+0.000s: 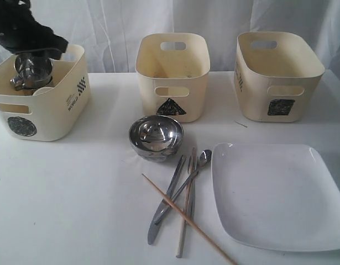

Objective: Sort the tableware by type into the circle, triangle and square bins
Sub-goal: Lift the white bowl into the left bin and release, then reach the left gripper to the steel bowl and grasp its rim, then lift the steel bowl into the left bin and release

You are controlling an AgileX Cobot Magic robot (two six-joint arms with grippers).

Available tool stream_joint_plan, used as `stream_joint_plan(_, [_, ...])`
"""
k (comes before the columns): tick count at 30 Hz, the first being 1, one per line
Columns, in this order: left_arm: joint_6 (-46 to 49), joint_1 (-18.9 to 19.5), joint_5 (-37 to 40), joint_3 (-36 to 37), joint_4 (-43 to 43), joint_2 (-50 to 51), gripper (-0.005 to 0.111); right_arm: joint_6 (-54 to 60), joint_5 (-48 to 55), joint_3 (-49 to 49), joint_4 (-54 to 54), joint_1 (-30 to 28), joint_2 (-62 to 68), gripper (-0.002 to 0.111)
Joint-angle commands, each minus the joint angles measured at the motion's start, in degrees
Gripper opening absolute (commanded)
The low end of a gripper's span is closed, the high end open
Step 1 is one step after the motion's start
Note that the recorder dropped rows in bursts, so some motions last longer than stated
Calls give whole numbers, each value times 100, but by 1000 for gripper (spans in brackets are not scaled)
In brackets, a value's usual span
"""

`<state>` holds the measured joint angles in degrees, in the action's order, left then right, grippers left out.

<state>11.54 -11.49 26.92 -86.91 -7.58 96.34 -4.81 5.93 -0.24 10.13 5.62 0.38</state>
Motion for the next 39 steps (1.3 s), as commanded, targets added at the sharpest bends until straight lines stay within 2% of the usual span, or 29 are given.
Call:
stream_joint_plan(1, [59,-806,298,18,-148,38,47,-22,37,24,1,8,-38,0])
stream_joint_plan(4, [-456,-1052,540,18,-177,389,49,-22,37,24,1,8,-38,0])
stream_joint_plan(8, [-555,-1062,740,18,-642,780,61,-22,37,24,1,8,-38,0])
stream_joint_plan(11, [-555,-1091,780,18,-747,1009,64,-22,37,24,1,8,-38,0])
stream_joint_plan(21, [-535,-1372,317,18,-893,1322,64,-22,37,24,1,8,-38,0])
stream_joint_plan(39, [-383,-1565,-475,18,-1040,2219,63,-22,37,24,1,8,-38,0])
